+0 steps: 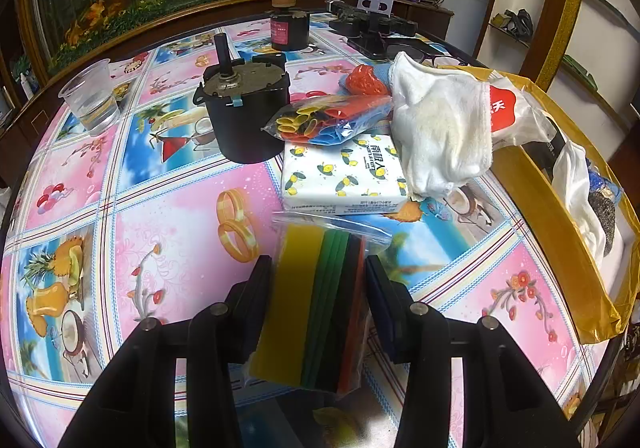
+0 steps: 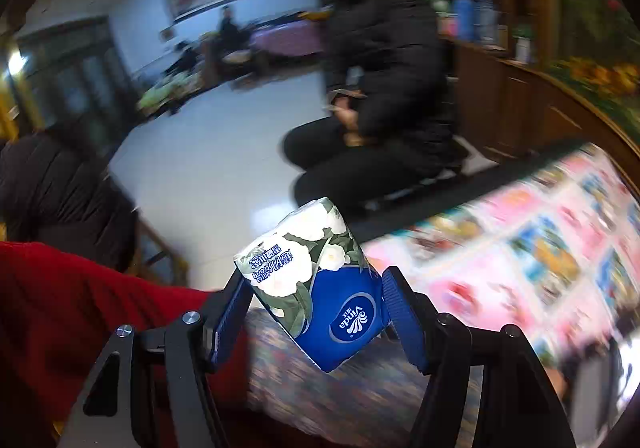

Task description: Organize soft objects

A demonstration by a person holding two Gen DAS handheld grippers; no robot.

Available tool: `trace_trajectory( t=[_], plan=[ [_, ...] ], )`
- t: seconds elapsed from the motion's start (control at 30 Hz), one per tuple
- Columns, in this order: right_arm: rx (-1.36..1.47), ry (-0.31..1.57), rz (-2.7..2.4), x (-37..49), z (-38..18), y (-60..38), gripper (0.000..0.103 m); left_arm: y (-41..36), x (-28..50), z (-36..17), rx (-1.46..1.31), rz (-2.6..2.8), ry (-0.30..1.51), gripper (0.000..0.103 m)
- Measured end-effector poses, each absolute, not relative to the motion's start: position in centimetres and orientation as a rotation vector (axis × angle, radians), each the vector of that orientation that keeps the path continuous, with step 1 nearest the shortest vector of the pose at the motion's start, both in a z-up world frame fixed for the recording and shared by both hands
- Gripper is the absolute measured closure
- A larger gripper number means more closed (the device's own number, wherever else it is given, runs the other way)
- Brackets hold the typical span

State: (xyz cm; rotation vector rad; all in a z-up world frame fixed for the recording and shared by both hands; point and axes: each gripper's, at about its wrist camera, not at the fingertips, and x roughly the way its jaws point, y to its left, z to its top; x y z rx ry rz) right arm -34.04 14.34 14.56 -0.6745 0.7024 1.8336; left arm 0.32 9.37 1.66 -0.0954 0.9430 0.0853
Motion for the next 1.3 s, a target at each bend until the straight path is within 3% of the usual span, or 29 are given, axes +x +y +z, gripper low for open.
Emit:
trace_trajectory(
  t=[0.27, 1.3],
  plan=[
    [-0.848, 0.740, 1.997, -42.4, 11.4, 19.3, 0.032, 9.4, 0.4, 1.6, -0.102, 0.083, 0.946, 0.058],
    [-0.907, 0.792, 2.141, -46.0, 9.6, 22.1, 0.032, 8.7, 0.0, 1.8, -0.106, 0.043, 0.947, 0.058]
  ],
)
